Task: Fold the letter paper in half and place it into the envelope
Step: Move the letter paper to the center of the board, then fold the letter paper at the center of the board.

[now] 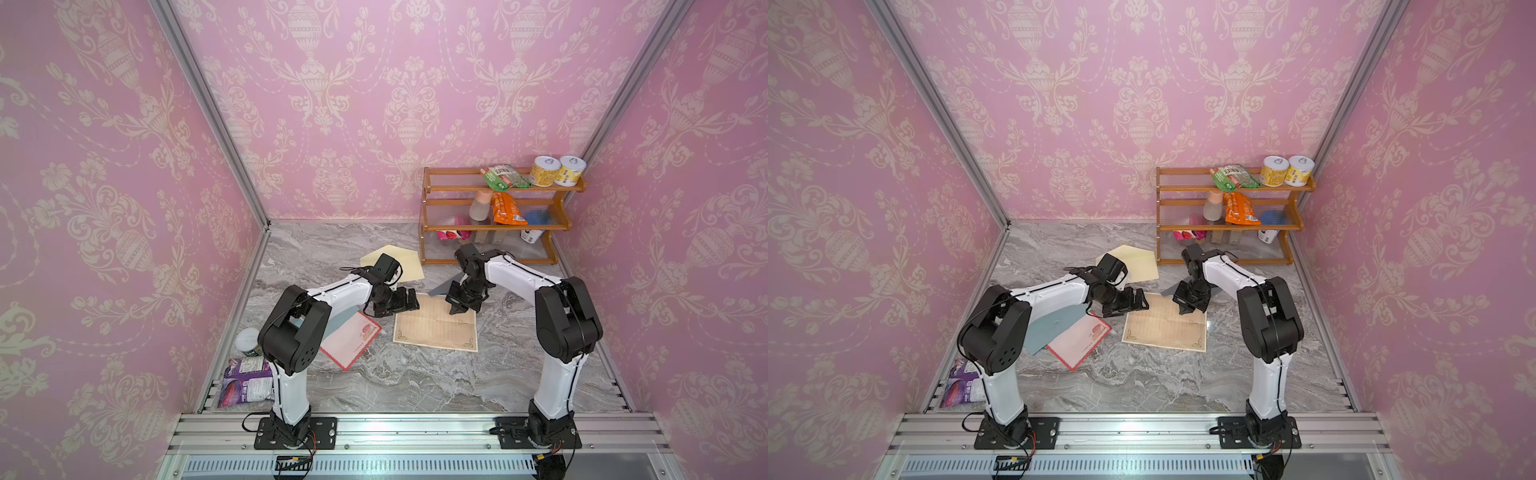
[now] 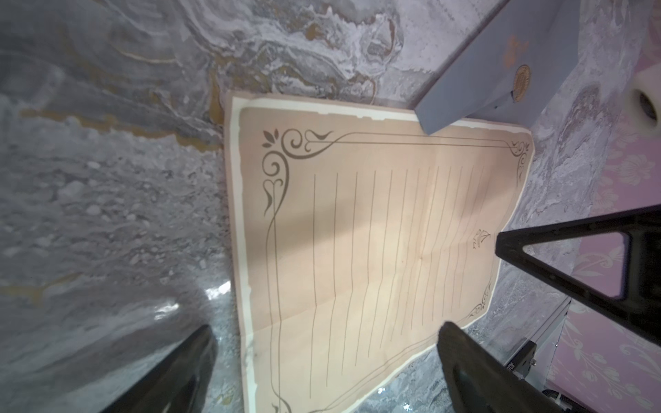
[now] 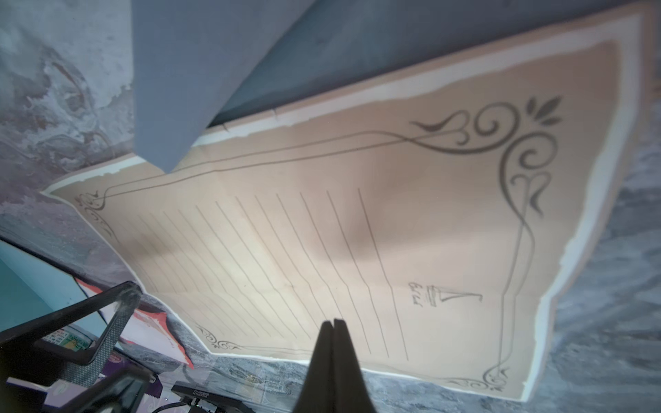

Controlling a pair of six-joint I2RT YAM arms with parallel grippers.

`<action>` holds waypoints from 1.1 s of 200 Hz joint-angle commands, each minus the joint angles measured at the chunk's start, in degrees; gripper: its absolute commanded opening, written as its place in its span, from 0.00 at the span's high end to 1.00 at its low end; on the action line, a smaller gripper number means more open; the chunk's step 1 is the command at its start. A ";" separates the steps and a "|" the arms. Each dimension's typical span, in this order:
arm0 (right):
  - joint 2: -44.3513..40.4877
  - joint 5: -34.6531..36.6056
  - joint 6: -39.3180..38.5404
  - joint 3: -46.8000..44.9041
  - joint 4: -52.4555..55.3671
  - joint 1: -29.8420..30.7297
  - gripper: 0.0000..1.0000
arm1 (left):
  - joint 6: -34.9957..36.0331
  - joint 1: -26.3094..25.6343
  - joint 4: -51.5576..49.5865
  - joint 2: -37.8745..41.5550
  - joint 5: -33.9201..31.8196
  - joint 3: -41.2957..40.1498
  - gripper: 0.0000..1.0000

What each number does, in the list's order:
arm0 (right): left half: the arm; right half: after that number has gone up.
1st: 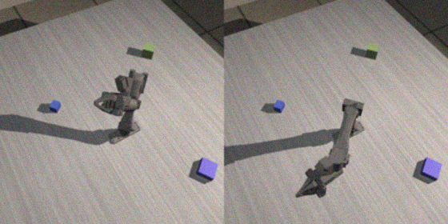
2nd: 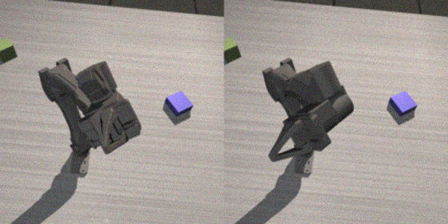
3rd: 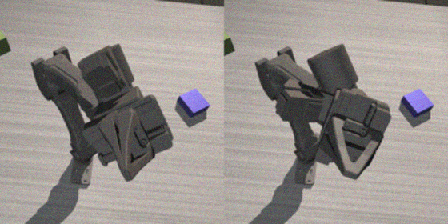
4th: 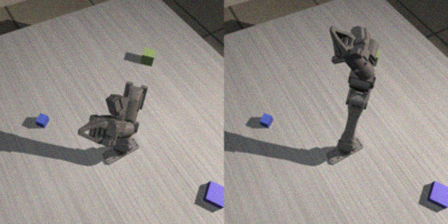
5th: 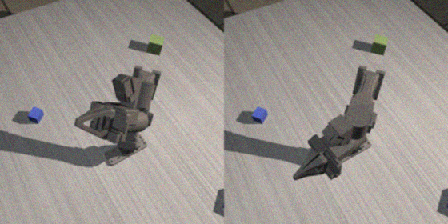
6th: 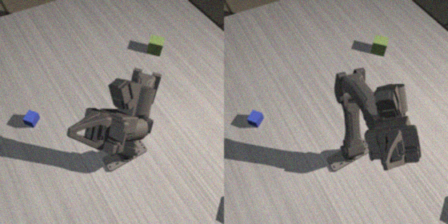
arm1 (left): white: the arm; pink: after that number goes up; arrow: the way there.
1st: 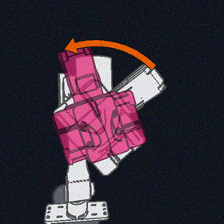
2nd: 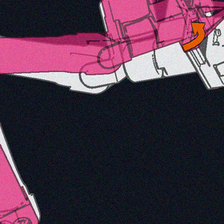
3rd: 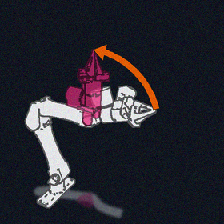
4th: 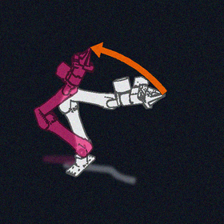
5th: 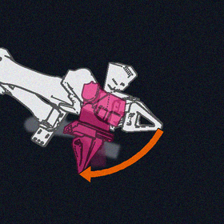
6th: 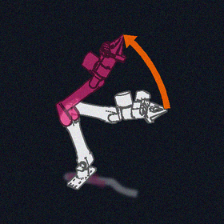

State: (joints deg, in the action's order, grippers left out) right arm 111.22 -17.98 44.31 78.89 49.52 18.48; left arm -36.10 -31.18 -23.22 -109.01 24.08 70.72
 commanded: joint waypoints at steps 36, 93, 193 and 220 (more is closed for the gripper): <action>5.08 -0.67 -0.98 -1.83 -3.55 -0.82 1.00 | 0.17 0.62 1.98 -3.18 2.00 0.75 0.04; 7.94 -3.14 -0.68 -2.90 -6.96 -0.82 1.00 | -0.05 0.62 3.19 -2.10 4.31 1.26 0.47; 5.29 -4.83 0.34 0.11 -6.41 0.34 1.00 | 4.45 0.66 -9.80 2.88 0.25 10.92 1.00; 4.55 -5.65 0.71 -1.02 -6.81 1.01 1.00 | 2.99 0.64 -8.19 3.55 1.68 10.93 1.00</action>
State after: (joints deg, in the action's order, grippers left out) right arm 115.68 -24.69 44.60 78.06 41.30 18.59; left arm -33.91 -30.85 -29.02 -107.24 26.15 80.77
